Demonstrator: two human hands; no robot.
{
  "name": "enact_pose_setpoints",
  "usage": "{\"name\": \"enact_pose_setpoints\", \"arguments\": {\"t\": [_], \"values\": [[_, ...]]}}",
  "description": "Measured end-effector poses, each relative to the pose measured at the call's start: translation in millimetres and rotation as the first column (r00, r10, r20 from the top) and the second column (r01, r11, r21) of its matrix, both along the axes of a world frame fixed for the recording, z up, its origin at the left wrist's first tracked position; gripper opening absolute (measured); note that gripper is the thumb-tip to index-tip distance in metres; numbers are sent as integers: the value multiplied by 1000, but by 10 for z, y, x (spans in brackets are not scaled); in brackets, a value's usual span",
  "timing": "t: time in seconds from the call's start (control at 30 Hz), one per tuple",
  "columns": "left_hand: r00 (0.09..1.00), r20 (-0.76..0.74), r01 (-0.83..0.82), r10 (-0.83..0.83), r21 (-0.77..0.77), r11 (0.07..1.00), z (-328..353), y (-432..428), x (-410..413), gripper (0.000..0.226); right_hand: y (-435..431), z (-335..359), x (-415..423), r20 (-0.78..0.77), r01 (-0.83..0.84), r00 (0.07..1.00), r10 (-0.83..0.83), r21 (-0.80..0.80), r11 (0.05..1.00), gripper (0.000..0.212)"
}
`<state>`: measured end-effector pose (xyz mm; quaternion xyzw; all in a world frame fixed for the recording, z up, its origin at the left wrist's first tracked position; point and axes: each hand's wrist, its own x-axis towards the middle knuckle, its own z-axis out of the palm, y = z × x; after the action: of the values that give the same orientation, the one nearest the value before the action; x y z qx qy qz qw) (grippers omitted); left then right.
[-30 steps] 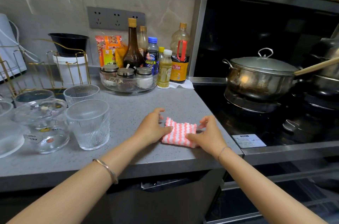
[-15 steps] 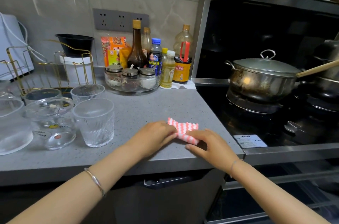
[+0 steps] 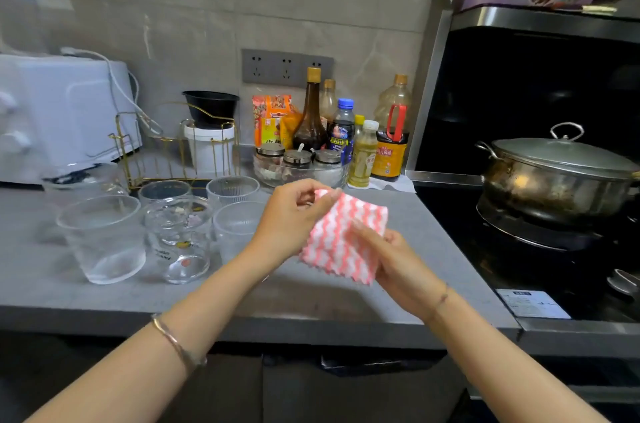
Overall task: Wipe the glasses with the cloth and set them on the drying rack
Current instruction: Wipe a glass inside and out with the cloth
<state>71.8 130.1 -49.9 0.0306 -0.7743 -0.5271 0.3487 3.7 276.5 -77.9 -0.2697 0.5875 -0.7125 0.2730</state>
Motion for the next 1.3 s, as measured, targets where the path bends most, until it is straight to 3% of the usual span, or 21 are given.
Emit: {"name": "enact_pose_setpoints", "arguments": {"t": [0.13, 0.27, 0.33, 0.43, 0.57, 0.77, 0.93, 1.0, 1.07, 1.17, 1.23, 1.3], "values": [[991, -27, -135, 132, -190, 972, 96, -249, 248, 10, -265, 10, 77, -8, 39, 999, -40, -16, 999, 40], [895, 151, -295, 421, -509, 809, 108, -627, 559, 60, -417, -86, -54, -49, 250, 967, -249, 26, 968, 38], [811, 258, -267, 525, -635, 724, 86, -714, 689, 82, -509, -135, -87, -51, 305, 952, -303, 46, 951, 38], [689, 362, -146, 628, -779, 610, 57, -721, 756, 94, -645, -180, -52, -6, 319, 948, -319, 44, 947, 33], [638, 388, -73, 665, -830, 554, 57, -738, 709, 95, -782, -210, 16, -20, 294, 956, -293, 66, 954, 32], [596, 433, -27, 676, -831, 556, 72, -804, 581, 92, -835, -212, 123, -35, 226, 974, -224, 74, 971, 32], [670, 396, -120, 627, -776, 619, 44, -735, 496, 98, -845, -218, 198, -66, 158, 985, -157, 11, 987, 25], [734, 340, -208, 587, -710, 672, 15, -668, 456, 102, -802, -148, 213, -105, 160, 981, -164, -42, 986, 27], [824, 285, -293, 489, -524, 800, 10, -615, 412, 100, -733, -38, 188, -117, 207, 969, -217, -91, 974, 29], [943, 217, -264, 254, 19, 964, 53, -506, 298, 84, -620, 175, 160, -170, 243, 946, -276, -192, 951, 27], [995, 97, -40, -4, 453, 891, 102, -402, 209, 67, -563, 318, 168, -192, 240, 937, -292, -255, 937, 27], [982, -69, 176, -177, 680, 712, 126, -310, 134, 58, -506, 409, 158, -207, 274, 916, -343, -300, 914, 26]]}}
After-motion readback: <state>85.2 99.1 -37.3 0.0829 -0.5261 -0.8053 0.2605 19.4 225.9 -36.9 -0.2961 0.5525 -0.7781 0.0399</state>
